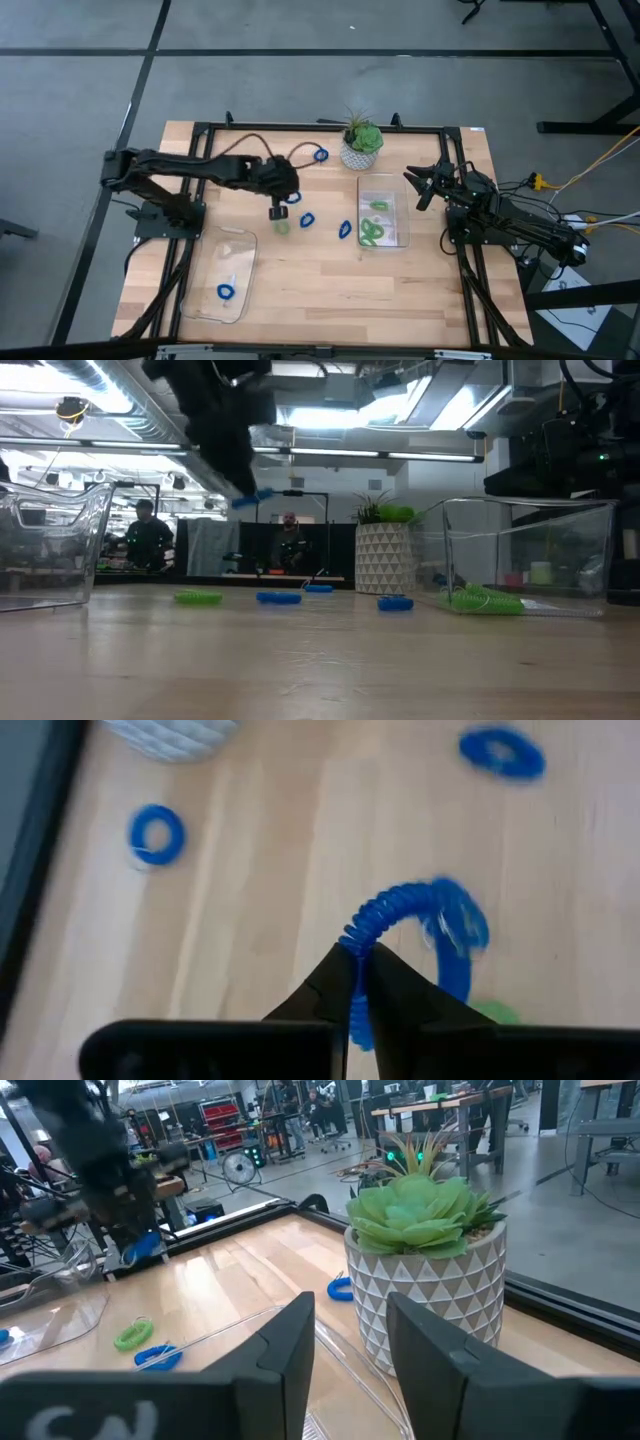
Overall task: Sort spring keychains
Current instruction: Put the blue spring keychain into the bottom transparent bin
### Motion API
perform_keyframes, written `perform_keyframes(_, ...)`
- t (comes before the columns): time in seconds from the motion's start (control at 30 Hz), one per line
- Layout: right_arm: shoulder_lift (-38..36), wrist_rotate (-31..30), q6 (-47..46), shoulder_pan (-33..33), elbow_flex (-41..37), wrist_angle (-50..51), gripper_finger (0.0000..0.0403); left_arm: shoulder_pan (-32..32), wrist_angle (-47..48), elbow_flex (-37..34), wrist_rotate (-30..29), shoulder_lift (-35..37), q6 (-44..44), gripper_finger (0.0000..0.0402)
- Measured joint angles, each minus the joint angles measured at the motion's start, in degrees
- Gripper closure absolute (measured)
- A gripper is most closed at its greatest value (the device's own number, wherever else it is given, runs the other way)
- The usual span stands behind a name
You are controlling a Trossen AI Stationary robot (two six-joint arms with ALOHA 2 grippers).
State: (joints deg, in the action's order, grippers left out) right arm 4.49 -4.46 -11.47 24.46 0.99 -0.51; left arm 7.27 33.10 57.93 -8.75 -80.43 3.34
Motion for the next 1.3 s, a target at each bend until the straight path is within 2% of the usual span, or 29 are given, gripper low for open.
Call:
perform_keyframes(0.2,0.0,0.0,0.0,0.0,0.0,0.0,0.0276,0.0,-0.4,0.0,-2.7,7.3,-6.9,0.0388)
perform_keyframes(0.4,0.0,0.0,0.0,0.0,0.0,0.0,0.0276,0.0,-6.2,0.1,-4.3,12.7,-13.4,0.0388)
perform_keyframes(0.7,0.0,0.0,0.0,0.0,0.0,0.0,0.0276,-0.2,-10.7,0.1,-3.5,16.7,-12.3,0.0384)
perform_keyframes(0.97,0.0,0.0,0.0,0.0,0.0,0.0,0.0276,-1.9,-10.6,0.1,4.9,18.3,-11.6,0.0383)
perform_keyframes(1.3,0.0,0.0,0.0,0.0,0.0,0.0,0.0276,-10.0,-10.6,0.1,16.2,20.9,-10.9,0.0382)
